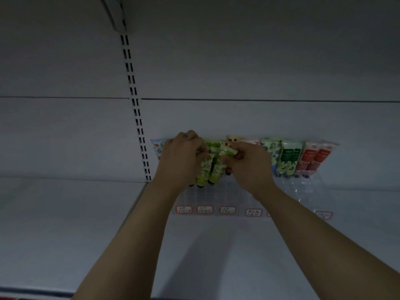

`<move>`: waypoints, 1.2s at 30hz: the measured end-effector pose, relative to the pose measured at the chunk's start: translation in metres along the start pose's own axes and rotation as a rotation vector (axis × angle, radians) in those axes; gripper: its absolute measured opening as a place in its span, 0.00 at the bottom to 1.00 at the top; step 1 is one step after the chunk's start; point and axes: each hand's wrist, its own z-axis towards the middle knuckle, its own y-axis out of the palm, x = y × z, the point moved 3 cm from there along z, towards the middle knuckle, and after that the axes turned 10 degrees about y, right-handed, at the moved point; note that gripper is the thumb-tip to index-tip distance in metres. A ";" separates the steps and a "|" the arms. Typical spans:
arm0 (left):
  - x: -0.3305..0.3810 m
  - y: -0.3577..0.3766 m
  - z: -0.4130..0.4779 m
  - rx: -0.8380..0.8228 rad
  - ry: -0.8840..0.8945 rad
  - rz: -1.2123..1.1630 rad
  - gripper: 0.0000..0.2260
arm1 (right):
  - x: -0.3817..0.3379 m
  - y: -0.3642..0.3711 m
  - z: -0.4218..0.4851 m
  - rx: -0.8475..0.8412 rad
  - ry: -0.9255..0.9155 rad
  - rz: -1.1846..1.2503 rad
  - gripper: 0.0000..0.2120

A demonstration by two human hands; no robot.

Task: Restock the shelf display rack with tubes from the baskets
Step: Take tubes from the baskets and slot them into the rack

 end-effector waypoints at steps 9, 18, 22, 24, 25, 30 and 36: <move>-0.009 -0.006 0.003 -0.062 0.025 -0.083 0.02 | -0.006 0.015 -0.005 0.052 -0.087 0.068 0.10; -0.011 -0.008 -0.003 -0.063 0.042 -0.097 0.03 | -0.023 0.030 -0.002 0.051 -0.236 -0.099 0.07; -0.010 -0.008 -0.005 -0.042 0.034 -0.128 0.01 | -0.025 0.030 0.010 -0.048 -0.249 -0.238 0.06; -0.010 -0.007 -0.006 -0.039 0.020 -0.125 0.01 | -0.029 0.028 0.012 -0.089 -0.287 -0.307 0.07; -0.011 -0.006 -0.006 -0.037 0.014 -0.123 0.01 | -0.031 0.026 0.012 -0.112 -0.316 -0.326 0.07; -0.013 -0.004 -0.007 -0.038 0.047 -0.165 0.03 | -0.036 0.022 0.013 -0.219 -0.467 -0.356 0.06; -0.013 -0.004 -0.010 0.016 0.065 -0.211 0.05 | -0.013 0.015 0.004 -0.145 -0.390 -0.137 0.05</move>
